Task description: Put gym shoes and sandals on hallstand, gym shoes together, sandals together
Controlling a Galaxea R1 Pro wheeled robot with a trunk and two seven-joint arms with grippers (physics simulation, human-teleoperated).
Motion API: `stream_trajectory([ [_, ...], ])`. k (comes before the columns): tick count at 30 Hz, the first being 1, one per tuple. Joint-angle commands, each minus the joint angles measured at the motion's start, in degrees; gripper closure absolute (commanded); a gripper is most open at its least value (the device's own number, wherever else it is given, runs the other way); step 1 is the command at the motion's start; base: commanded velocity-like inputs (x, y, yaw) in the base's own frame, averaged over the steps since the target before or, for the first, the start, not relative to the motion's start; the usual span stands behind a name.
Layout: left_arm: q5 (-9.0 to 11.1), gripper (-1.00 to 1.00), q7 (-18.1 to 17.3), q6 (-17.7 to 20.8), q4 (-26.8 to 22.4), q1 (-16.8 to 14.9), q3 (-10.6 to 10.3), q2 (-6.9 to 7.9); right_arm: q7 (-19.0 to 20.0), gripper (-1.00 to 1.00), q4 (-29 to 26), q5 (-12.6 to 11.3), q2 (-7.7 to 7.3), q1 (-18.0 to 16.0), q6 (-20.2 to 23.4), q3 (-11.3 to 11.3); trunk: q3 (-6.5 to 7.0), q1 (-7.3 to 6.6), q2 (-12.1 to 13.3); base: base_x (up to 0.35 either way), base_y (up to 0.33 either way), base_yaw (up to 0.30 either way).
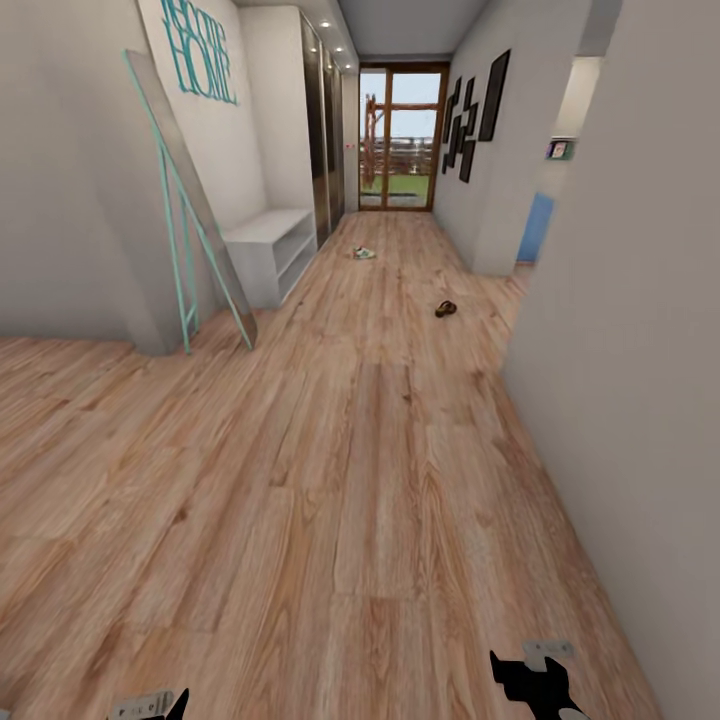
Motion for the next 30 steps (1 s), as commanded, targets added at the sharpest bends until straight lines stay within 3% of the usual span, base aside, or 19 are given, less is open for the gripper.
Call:
stream_trajectory([
  [1, 0.6, -1.00, -0.6, 0.0, 0.1, 0.0, 0.1, 0.00, 0.0, -1.00, 0.1, -0.2, 0.00, 0.0, -0.2, 0.0, -0.05, 0.03, 0.0, 0.337, 0.115, 0.000],
  [30, 0.6, -1.00, -0.6, 0.0, 0.2, 0.0, 0.1, 0.00, -0.1, -1.00, 0.1, -0.2, 0.10, 0.0, -0.1, 0.0, -0.05, 0.03, 0.0, 0.337, 0.031, 0.000],
])
